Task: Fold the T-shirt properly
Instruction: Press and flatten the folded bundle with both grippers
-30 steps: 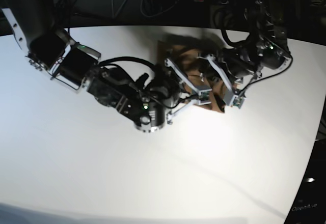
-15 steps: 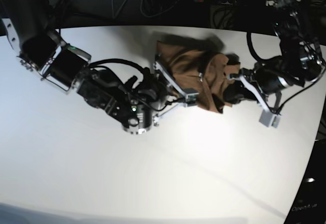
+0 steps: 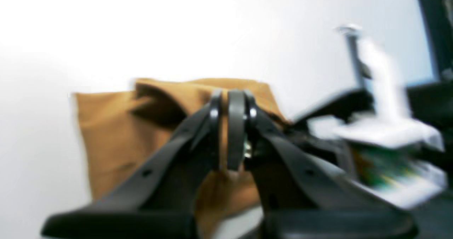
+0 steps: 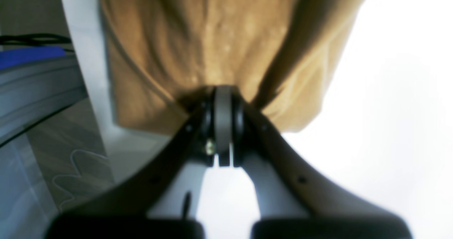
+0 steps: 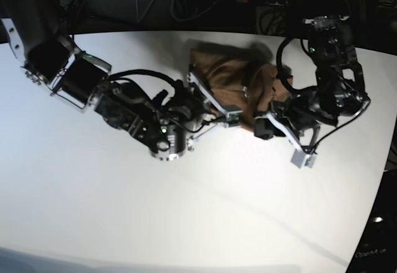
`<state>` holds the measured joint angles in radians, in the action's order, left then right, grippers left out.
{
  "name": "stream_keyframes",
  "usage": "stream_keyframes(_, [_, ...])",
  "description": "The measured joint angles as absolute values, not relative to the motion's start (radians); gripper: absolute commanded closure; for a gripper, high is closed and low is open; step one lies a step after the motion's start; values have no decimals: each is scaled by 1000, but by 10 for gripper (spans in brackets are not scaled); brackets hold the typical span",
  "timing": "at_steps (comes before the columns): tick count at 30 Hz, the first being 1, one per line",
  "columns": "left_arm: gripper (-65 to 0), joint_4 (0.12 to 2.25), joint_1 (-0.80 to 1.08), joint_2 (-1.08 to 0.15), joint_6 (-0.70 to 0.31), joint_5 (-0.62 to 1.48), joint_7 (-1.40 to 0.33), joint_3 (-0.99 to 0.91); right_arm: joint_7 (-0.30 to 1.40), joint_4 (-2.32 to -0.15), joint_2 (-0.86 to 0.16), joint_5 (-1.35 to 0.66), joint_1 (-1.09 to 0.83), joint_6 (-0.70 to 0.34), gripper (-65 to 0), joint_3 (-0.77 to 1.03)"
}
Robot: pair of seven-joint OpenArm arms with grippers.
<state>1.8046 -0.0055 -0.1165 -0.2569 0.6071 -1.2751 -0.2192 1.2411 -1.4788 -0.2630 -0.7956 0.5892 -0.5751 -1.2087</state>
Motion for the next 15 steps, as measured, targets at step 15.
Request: stream_keyframes(15, [-22, 1453, -4, -145, -268, 393, -948, -145, 1246, -1570, -249, -800, 588, -575, -1, -1209])
